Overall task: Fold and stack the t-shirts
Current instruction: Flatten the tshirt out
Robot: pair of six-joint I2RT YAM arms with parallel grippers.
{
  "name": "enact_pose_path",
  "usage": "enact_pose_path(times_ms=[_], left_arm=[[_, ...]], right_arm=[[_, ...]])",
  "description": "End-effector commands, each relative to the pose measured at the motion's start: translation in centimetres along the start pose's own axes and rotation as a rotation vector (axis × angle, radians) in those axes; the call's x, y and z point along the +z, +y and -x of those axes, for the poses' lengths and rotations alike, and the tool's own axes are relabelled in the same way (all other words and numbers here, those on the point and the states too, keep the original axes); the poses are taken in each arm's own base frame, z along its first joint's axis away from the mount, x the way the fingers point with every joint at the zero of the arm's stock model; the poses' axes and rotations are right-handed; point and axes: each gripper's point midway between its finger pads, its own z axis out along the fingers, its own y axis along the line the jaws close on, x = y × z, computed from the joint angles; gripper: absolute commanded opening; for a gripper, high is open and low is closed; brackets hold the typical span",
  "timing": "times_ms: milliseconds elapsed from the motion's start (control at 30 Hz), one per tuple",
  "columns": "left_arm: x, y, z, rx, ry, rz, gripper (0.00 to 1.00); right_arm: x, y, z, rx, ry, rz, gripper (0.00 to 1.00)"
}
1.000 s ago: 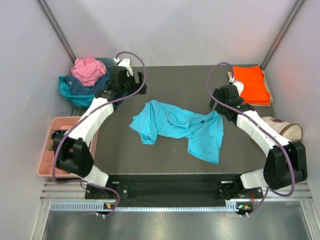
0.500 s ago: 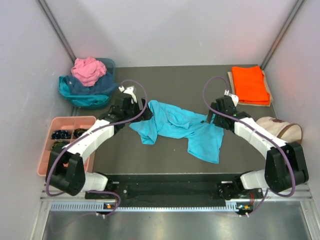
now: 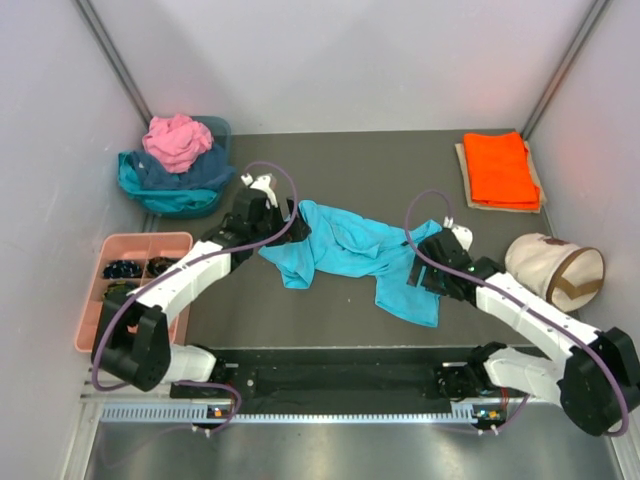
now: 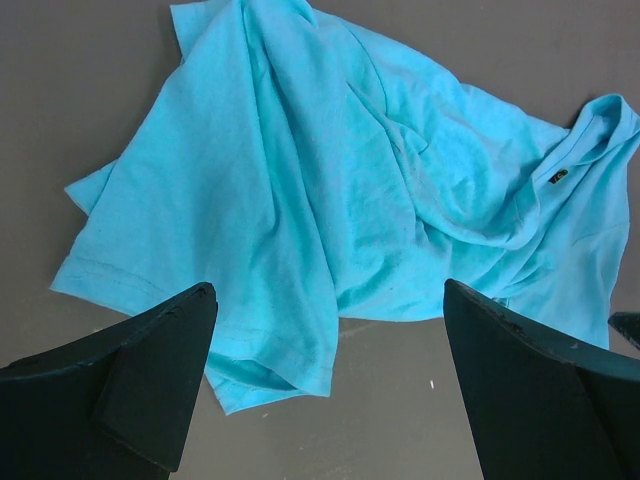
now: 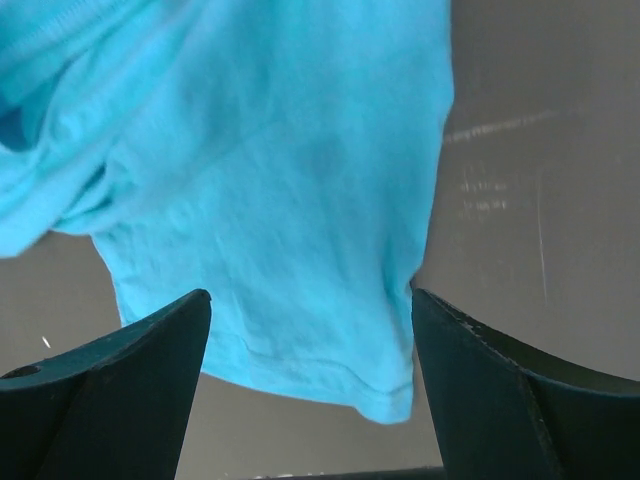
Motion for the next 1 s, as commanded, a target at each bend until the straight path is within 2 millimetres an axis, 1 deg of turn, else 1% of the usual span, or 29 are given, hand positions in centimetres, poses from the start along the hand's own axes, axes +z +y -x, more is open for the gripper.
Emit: enact_pose_path(times_ms=[0,133,200,267,300,333,367,400,500,633,767,967], left_arm=[[0.2,-1.6,1.9,0.024,-0.052,-0.060,0.99],[0.1,-1.8,1.9,0.028,-0.050,-0.070,0.99],[0.0,-1.9,1.9,0.031,-0.047,-0.071,0.99],[-0.1,-2.0,2.0,0.037,-0.050,-0.076,0.99],[-0.1,-2.0,2.0,0.038,-0.050,-0.076,0.99],[0.0,-2.0,2.0,0.041,-0.048,-0.076,0.99],[0.1,-2.1,1.9,0.040,-0.042,-0.080,0.99],[0.1,-2.2,2.0,0.043,-0.043,-0.086,0.99],[0.5,-2.5,1.8,0.043,-0.028,-0.100,0.99],[0.7,-2.9,1.5,0.053,-0.009,-0.119,0.99],[0.9,-2.9,1.6,0.065,-0.006,-0.115,0.99],[1.2,-3.0,1.9,0.070,-0.005,-0.118,0.99]], right_arm=[[-0.9,-1.5,-1.8,0.085,0.013,-0.042,0.80],[-0.9,-2.9,-3.6,0.116,0.038,-0.081,0.78],[-1.0,-3.1,-4.4,0.137,0.051,-0.083,0.76],[-1.3,-3.7,-5.4,0.147,0.064,-0.097,0.75],[-1.5,-3.6,-5.9,0.151,0.072,-0.096,0.75],[-1.8,-4.0,-6.5,0.151,0.078,-0.104,0.75],[-2.0,-4.2,-6.9,0.153,0.082,-0.110,0.74],[-2.2,-3.9,-7.2,0.162,0.081,-0.102,0.74],[-2.6,-4.4,-8.0,0.182,0.080,-0.119,0.73],[-2.5,-5.1,-9.1,0.198,0.090,-0.139,0.72],[-2.0,-5.5,-8.9,0.211,0.059,-0.157,0.69],[-1.8,-5.2,-7.4,0.197,0.008,-0.185,0.66]])
